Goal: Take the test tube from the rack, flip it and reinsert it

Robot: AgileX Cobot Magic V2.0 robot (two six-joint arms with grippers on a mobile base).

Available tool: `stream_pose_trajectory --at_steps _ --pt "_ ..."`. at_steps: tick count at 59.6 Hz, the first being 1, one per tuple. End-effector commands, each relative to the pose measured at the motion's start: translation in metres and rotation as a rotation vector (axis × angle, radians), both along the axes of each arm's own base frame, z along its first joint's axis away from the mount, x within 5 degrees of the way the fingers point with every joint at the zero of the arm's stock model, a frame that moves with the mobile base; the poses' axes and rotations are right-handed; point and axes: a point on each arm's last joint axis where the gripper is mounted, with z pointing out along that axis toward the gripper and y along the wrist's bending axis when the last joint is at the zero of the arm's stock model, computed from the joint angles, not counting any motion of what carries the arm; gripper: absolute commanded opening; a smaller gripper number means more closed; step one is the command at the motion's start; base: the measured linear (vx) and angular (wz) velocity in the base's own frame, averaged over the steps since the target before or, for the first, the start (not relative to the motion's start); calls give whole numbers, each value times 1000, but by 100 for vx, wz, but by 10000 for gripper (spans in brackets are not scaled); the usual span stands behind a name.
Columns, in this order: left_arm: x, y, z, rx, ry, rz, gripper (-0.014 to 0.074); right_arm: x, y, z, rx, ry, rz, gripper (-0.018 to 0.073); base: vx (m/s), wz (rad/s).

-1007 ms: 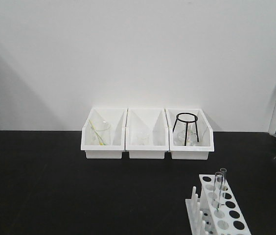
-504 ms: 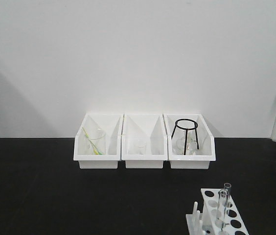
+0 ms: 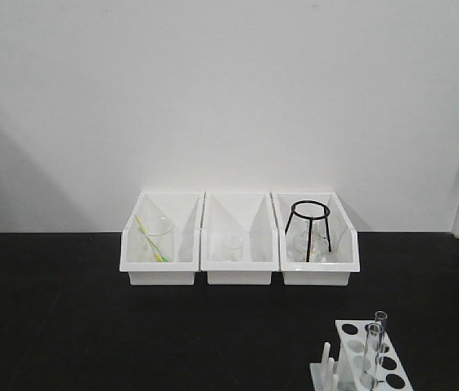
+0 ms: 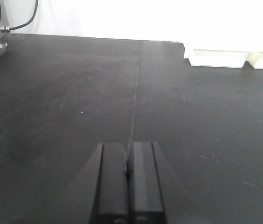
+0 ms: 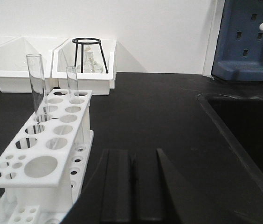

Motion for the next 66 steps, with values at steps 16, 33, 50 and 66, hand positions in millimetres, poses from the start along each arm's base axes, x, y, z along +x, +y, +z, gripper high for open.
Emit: stream_pose_trajectory --at_steps 16,33,50,66 --pt "1 -1 8 3 -98 -11 -6 0 1 17 -103 -192 11 -8 0 0" --pt "1 -1 8 3 -98 -11 -6 -1 2 28 -97 -317 22 -8 0 0" --pt "1 -1 8 3 -98 -11 -6 -4 2 49 -35 -368 22 -8 0 0" --pt "1 -1 8 3 -98 -11 -6 12 1 93 -51 -274 14 -8 0 0"
